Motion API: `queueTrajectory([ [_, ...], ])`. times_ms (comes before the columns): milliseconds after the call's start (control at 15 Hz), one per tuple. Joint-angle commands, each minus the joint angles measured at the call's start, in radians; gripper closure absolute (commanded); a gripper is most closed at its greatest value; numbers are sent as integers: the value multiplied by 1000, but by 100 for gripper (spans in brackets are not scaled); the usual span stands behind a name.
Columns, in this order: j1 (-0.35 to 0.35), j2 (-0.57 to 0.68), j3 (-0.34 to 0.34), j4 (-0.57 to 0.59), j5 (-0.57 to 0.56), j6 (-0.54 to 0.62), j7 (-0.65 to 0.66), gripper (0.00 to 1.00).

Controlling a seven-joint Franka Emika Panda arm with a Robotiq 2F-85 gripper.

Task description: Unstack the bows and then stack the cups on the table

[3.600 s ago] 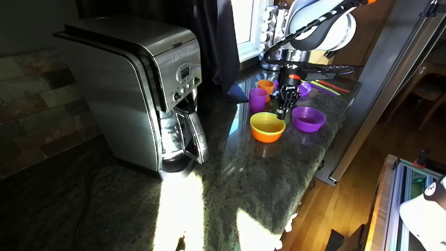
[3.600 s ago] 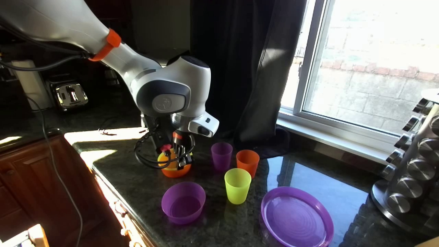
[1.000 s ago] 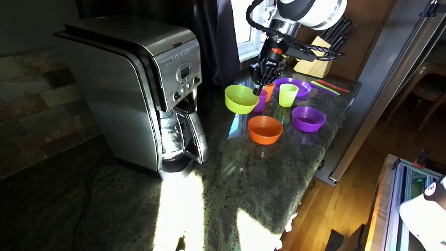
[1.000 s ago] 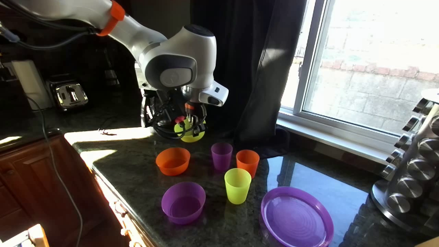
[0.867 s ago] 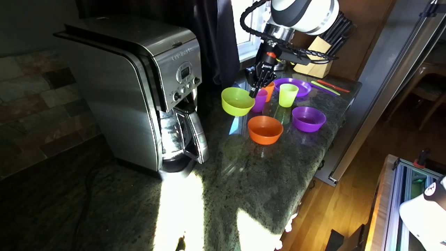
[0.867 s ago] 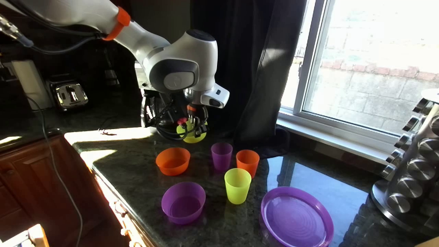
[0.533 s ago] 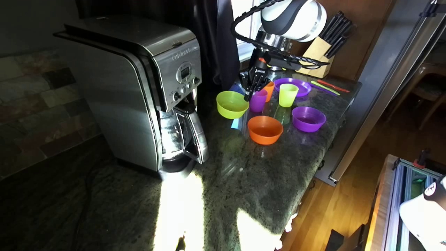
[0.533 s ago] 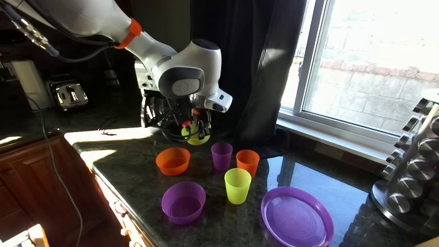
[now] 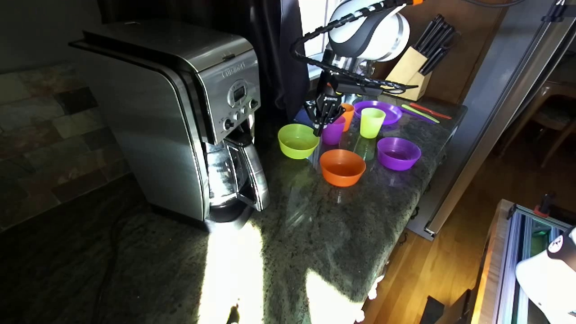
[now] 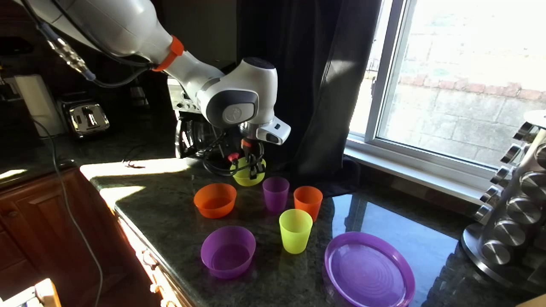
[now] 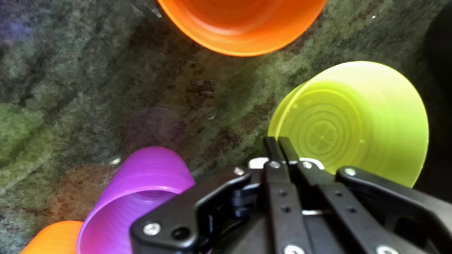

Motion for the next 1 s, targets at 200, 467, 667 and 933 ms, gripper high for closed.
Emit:
queueTrajectory([
  [200, 18, 35, -2, 30, -48, -27, 59, 71],
  [467, 25, 2, -3, 12, -45, -21, 97, 43],
  [667, 33, -54, -2, -17, -48, -22, 140, 21],
  [933, 41, -146, -3, -55, -64, -26, 221, 0],
])
